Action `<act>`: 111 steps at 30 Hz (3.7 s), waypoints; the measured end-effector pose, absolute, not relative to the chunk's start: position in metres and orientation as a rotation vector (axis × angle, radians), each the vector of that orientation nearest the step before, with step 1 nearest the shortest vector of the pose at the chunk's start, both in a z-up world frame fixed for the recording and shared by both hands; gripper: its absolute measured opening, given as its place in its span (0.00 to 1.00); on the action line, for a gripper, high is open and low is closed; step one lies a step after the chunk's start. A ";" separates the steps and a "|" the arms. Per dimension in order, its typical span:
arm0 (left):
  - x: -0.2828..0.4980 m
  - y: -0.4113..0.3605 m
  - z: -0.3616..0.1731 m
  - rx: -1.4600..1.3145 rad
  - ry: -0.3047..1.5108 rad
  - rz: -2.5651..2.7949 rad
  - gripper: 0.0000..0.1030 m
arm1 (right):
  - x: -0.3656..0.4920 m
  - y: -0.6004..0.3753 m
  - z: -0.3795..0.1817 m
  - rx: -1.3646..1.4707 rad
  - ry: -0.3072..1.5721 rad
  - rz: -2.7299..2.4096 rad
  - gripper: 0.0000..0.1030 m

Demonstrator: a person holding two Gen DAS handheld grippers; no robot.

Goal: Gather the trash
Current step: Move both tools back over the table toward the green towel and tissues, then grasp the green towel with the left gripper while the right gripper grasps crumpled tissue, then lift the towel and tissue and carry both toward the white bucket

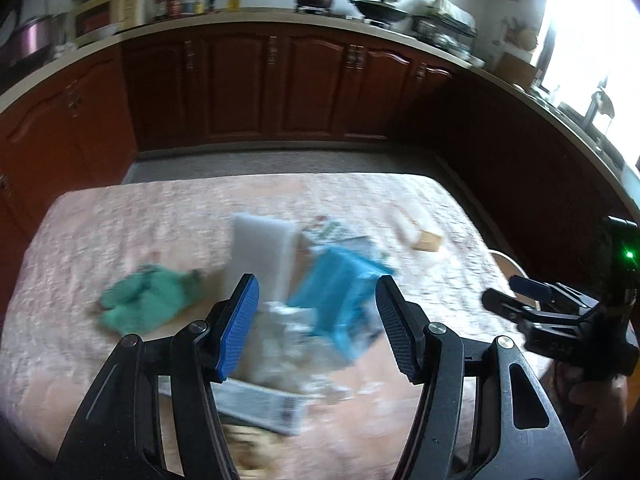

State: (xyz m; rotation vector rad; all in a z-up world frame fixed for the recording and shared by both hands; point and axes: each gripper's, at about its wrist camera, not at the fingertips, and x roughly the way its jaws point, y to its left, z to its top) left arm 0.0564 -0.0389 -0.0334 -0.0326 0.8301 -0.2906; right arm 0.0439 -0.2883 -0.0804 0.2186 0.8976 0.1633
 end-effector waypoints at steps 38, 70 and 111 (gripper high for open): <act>0.157 0.114 -0.139 -0.081 1.047 -0.247 0.73 | 0.112 -0.092 -0.133 0.104 1.108 0.615 0.55; 0.103 0.097 -0.061 -0.154 0.890 -0.258 0.28 | 0.076 -0.160 -0.082 0.255 0.929 0.629 0.18; 0.073 -0.074 -0.032 0.004 0.875 -0.480 0.13 | 0.040 -0.284 -0.061 0.328 0.835 0.396 0.18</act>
